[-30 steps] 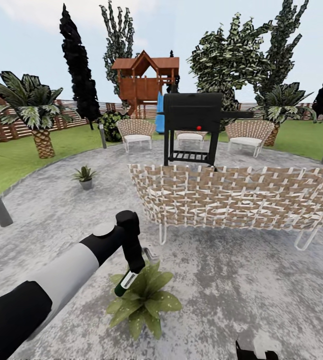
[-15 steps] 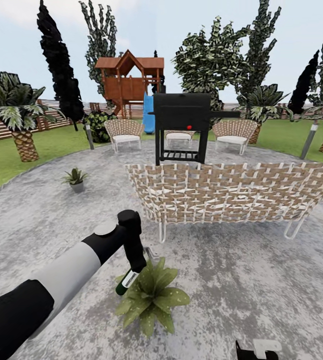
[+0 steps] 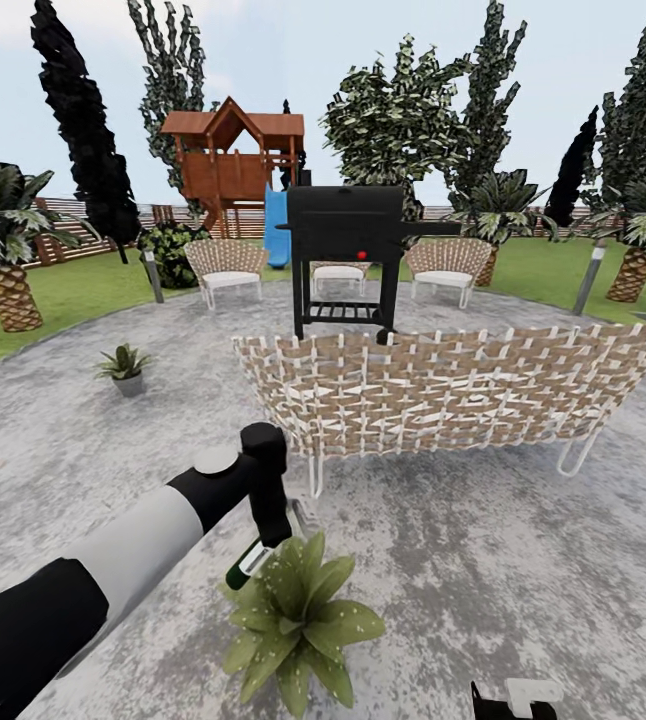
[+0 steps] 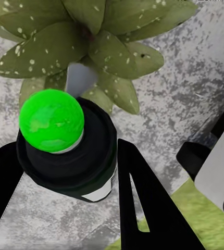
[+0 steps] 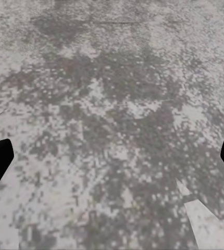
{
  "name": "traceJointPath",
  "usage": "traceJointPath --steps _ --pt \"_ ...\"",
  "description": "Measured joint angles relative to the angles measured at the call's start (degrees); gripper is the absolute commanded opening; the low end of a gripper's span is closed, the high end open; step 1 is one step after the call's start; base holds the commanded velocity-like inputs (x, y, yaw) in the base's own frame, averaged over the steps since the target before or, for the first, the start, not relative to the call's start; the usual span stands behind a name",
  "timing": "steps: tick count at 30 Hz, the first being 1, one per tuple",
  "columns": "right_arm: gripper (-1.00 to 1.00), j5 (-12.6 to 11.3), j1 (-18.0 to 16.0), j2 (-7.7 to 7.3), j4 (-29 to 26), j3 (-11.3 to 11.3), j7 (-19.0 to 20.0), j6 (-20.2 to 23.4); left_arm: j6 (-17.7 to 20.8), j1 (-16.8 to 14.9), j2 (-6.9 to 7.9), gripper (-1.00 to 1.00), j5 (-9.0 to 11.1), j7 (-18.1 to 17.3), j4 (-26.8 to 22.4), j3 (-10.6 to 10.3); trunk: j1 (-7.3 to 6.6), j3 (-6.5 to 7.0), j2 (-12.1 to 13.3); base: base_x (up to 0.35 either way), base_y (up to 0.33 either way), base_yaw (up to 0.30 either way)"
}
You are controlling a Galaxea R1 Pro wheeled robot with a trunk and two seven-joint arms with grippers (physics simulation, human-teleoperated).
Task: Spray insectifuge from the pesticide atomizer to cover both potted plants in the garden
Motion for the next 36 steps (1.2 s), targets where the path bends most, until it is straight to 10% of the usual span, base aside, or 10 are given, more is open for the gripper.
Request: traceJointPath --steps 7,17,25,36 --pt "1.00 0.00 0.00 0.00 -0.01 0.00 0.00 0.00 0.08 -0.17 -3.08 -1.00 0.01 0.00 -0.30 -0.13 0.00 0.00 0.00 0.002 0.000 0.000" --pt "1.00 0.00 0.00 0.00 -0.04 0.00 0.00 0.00 -2.34 -0.01 -2.87 -1.00 -0.32 -0.01 -0.31 -0.12 0.00 0.00 0.00 0.000 0.000 0.000" --pt "1.00 0.00 0.00 0.00 0.02 0.00 0.00 0.00 -2.90 0.48 -2.62 -1.00 -13.97 -0.01 0.41 0.59 0.00 0.00 0.00 0.000 0.000 0.000" --pt "1.00 0.00 0.00 0.00 0.00 0.01 0.00 0.00 -2.75 0.78 -2.45 -1.00 -14.83 -0.01 0.47 0.77 0.00 0.00 0.00 0.000 0.000 -0.021"
